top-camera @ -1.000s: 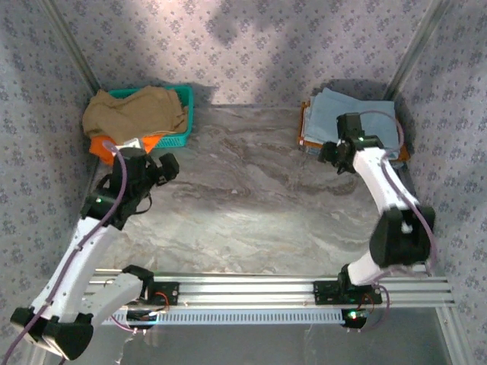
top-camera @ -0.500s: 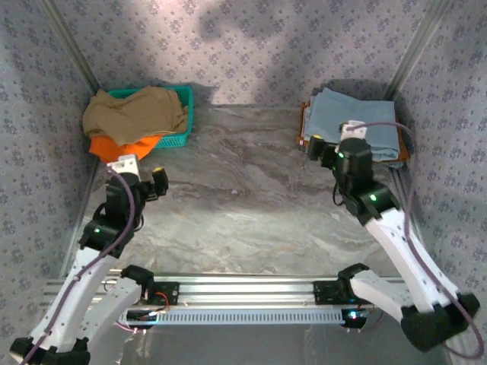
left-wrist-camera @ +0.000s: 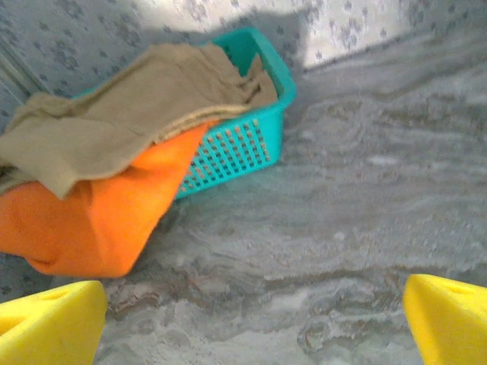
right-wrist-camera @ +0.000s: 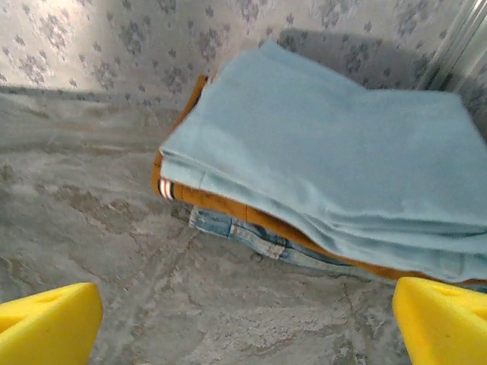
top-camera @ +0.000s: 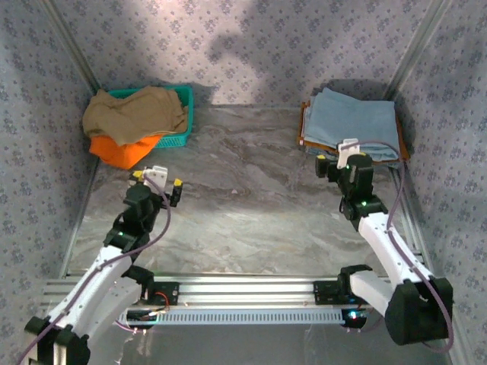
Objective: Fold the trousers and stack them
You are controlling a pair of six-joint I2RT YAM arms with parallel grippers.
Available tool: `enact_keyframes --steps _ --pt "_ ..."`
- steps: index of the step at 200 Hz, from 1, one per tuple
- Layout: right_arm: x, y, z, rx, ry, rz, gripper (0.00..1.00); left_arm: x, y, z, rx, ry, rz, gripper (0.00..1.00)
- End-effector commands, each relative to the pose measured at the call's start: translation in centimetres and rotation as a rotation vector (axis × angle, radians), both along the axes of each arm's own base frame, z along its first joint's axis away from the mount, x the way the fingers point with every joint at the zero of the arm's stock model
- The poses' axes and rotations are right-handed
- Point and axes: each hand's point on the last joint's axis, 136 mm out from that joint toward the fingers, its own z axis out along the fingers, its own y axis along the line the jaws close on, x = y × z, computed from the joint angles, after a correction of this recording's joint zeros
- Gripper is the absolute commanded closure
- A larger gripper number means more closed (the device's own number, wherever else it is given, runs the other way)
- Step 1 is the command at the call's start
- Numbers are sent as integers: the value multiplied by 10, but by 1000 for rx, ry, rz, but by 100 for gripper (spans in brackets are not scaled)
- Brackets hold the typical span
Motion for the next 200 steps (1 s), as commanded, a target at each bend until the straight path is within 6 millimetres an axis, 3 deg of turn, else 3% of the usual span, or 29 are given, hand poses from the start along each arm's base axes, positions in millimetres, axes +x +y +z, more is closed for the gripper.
enact_keyframes --steps 1,41,96,164,200 --pt "12 -7 -11 34 -65 28 0 10 12 6 2 -128 66 0" --pt "23 -22 -60 101 24 -9 0 20 37 -24 -44 -100 131 0" --pt "24 -21 -81 73 36 42 0 34 61 -59 -151 -55 193 0" --pt "27 -35 -115 124 35 -8 0 71 65 -67 -262 -40 170 0" --pt "26 -39 -121 121 26 -36 0 90 55 -96 -273 7 107 0"
